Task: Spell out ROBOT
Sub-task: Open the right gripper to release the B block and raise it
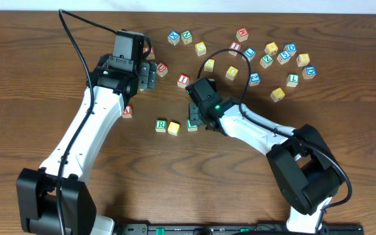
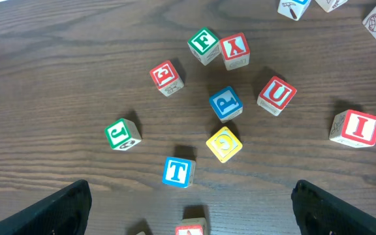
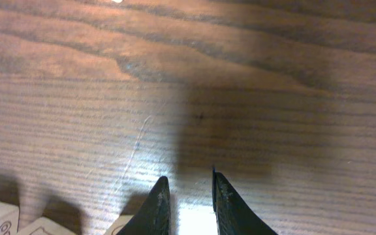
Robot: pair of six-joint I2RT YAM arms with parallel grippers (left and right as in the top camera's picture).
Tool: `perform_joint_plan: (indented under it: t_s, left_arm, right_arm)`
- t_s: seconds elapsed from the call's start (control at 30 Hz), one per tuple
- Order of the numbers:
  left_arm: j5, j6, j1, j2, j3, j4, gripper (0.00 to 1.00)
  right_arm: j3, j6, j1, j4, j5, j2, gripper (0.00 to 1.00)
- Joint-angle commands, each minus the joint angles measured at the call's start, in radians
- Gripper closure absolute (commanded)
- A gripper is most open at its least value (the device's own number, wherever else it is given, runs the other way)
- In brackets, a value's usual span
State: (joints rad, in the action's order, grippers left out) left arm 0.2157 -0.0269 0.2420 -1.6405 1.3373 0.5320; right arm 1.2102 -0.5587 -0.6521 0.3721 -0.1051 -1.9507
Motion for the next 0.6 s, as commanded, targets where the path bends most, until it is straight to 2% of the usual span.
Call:
perform_joint_plan:
  t_s: [0.0,0.57]
  left_arm:
    - [0.013,-0.006,-0.006,0.025,0.018,0.003,0.04]
    - [0.013,-0.006,-0.006,0.025,0.018,0.003,0.04]
  right_arm:
    - [0.018,-0.002,-0.026,0.002,-0.008,-0.013,0.84]
    - [0.018,-0.013,-0.064,0.007,-0.008,-0.013,0.85]
